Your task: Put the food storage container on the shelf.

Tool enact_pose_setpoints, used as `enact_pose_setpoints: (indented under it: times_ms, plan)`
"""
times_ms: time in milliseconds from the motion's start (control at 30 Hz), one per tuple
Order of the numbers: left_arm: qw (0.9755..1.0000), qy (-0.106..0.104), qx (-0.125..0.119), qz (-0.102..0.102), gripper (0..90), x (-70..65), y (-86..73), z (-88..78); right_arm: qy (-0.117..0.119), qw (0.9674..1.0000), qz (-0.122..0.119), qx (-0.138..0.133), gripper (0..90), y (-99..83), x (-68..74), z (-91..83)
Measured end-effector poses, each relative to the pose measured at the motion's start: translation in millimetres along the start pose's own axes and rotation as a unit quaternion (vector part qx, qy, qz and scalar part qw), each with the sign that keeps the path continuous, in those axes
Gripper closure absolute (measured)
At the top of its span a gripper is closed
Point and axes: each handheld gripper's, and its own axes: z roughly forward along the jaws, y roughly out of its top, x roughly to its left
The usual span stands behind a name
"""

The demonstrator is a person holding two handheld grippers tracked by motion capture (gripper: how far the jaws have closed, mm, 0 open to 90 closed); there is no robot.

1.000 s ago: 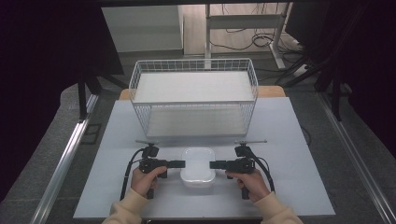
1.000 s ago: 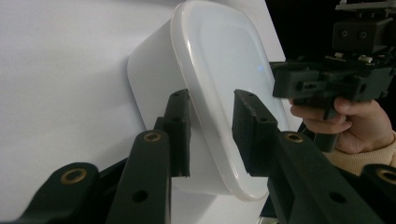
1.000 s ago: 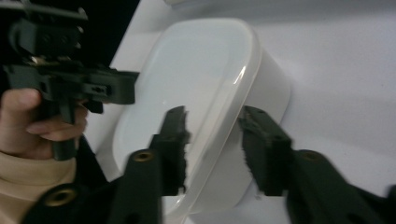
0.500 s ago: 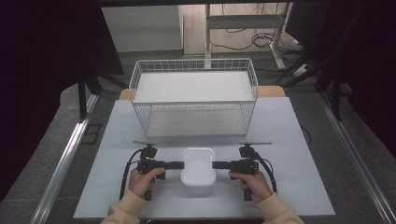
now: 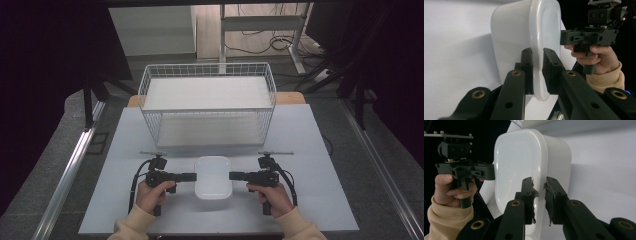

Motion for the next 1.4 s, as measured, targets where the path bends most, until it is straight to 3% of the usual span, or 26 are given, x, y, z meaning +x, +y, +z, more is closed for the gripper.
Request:
enact_pose_setpoints:
  times_ms: [600,700,967,1400]
  plan:
    - [0.9983,0.004,-0.027,0.051,81.2,-26.2,3.7,-17.8,0.008,0.9981,-0.058,-0.020,78.3,6.3,21.0,-11.7]
    - [0.9973,0.006,-0.030,0.067,81.3,-33.2,5.9,-21.7,0.006,0.9968,-0.075,-0.027,78.3,8.5,27.6,-15.6]
    - [0.9955,0.001,-0.042,0.084,81.4,-44.0,14.0,-29.1,0.006,0.9937,-0.104,-0.042,78.3,16.8,41.2,-24.3]
    - [0.9915,-0.003,-0.054,0.118,81.3,-63.8,42.0,-35.2,0.001,0.9877,-0.140,-0.069,78.1,39.1,57.1,-42.5]
